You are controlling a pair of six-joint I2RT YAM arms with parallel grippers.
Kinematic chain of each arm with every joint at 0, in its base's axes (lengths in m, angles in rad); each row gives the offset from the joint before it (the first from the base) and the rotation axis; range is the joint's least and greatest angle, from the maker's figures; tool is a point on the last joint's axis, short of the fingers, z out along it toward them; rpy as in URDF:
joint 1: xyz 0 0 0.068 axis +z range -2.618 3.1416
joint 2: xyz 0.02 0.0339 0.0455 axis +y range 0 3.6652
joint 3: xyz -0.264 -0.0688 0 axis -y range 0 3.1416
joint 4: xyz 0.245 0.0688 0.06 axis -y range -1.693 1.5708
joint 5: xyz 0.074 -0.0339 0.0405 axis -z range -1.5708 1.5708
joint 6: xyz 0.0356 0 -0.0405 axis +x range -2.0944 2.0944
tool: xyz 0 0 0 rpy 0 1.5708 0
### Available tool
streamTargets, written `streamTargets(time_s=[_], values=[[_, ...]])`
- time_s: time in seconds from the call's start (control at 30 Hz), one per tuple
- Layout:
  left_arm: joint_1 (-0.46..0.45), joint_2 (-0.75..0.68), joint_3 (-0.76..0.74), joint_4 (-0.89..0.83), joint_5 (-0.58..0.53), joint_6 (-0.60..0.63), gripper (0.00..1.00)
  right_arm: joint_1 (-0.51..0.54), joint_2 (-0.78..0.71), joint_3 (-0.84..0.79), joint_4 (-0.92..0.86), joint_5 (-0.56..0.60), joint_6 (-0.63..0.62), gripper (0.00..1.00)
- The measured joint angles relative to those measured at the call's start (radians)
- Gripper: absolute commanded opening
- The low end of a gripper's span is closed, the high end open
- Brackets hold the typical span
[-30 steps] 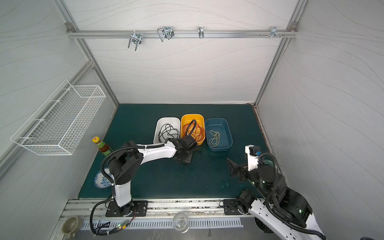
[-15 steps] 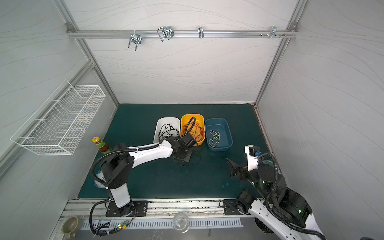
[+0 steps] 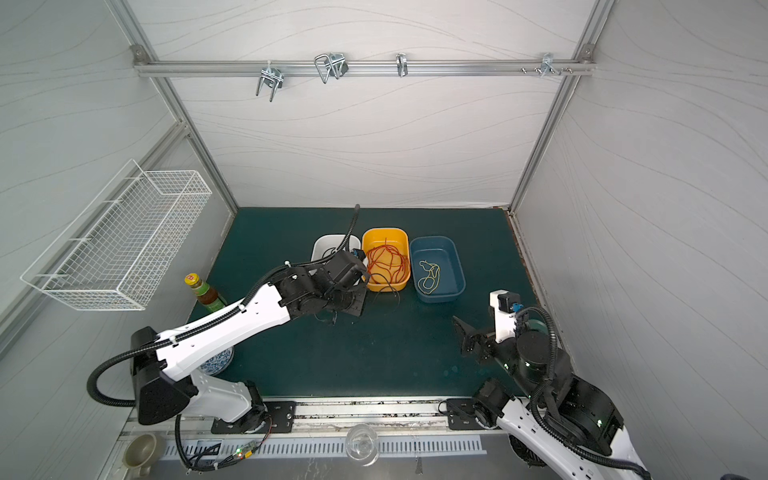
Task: Untangle the cables
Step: 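Carry the black wire over the white tub with the left gripper, then lower the black wire into the white tub and open the left gripper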
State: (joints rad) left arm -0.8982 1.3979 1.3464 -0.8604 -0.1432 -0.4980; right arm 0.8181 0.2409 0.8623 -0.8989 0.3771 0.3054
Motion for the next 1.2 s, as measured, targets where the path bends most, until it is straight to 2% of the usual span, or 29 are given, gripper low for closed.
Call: streamTargets(time_s=[0.1,0.33,0.5,0.8,1.2], values=[[0.055,-0.025,0.042,-0.023,0.005,0.021,0.0,0.0,0.0,0.0,0.0,0.0,-0.002,0.99],[0.313,-0.027,0.08,-0.01,0.078,0.071,0.0,0.0,0.0,-0.002,0.0,0.003,-0.008,0.99],[0.431,0.008,0.08,0.032,0.09,0.095,0.0,0.0,0.0,-0.005,0.001,0.003,-0.01,0.99],[0.513,0.162,0.08,0.136,0.039,0.102,0.0,0.0,0.0,-0.006,0.001,0.003,-0.01,0.99],[0.545,0.48,0.084,0.214,-0.018,0.074,0.0,0.0,0.0,-0.007,0.001,0.003,-0.012,0.99]])
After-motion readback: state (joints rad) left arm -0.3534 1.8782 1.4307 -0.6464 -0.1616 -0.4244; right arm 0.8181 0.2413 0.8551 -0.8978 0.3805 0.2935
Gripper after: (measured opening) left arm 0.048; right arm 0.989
